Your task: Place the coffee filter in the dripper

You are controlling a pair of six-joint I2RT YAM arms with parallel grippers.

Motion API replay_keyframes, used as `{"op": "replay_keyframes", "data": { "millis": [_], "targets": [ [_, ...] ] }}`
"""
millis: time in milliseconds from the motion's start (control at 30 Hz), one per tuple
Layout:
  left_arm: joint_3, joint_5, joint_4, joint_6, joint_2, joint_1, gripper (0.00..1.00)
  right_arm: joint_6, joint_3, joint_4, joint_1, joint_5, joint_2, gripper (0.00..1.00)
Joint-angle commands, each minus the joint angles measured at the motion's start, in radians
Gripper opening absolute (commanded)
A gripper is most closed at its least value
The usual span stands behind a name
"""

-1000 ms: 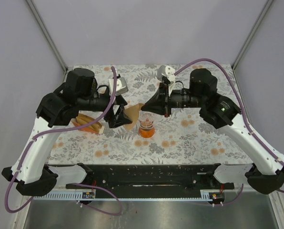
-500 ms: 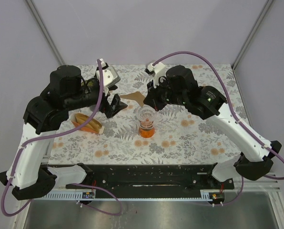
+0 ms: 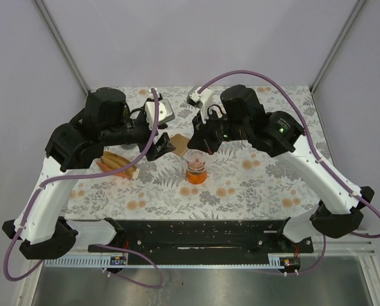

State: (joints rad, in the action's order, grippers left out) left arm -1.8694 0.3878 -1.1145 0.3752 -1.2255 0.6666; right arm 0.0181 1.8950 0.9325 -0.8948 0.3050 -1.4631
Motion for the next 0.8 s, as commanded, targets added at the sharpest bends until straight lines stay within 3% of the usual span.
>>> {"op": "replay_keyframes", "data": {
  "millis": [0, 100, 233, 300, 567, 767],
  "targets": [
    [0.016, 0.057, -0.001, 0.019, 0.003, 0.024, 0.72, -0.046, 0.046, 0.026, -0.009, 0.088, -0.017, 0.0],
    [0.007, 0.025, -0.005, -0.004, -0.015, 0.027, 0.65, -0.052, 0.042, 0.022, -0.009, 0.092, -0.019, 0.0],
    [-0.013, 0.048, -0.001, -0.025, -0.025, 0.025, 0.36, -0.055, 0.035, 0.022, -0.009, 0.1, -0.022, 0.0],
    [-0.019, 0.051, 0.004, -0.028, -0.023, 0.027, 0.31, -0.056, 0.032, 0.02, -0.009, 0.101, -0.017, 0.0],
    [-0.028, 0.042, 0.016, -0.058, -0.043, 0.027, 0.18, -0.063, 0.009, -0.001, -0.009, 0.137, 0.0, 0.0],
    [-0.059, 0.063, 0.016, -0.059, -0.04, 0.025, 0.2, -0.064, -0.004, -0.006, -0.009, 0.138, 0.006, 0.0]
  ]
}}
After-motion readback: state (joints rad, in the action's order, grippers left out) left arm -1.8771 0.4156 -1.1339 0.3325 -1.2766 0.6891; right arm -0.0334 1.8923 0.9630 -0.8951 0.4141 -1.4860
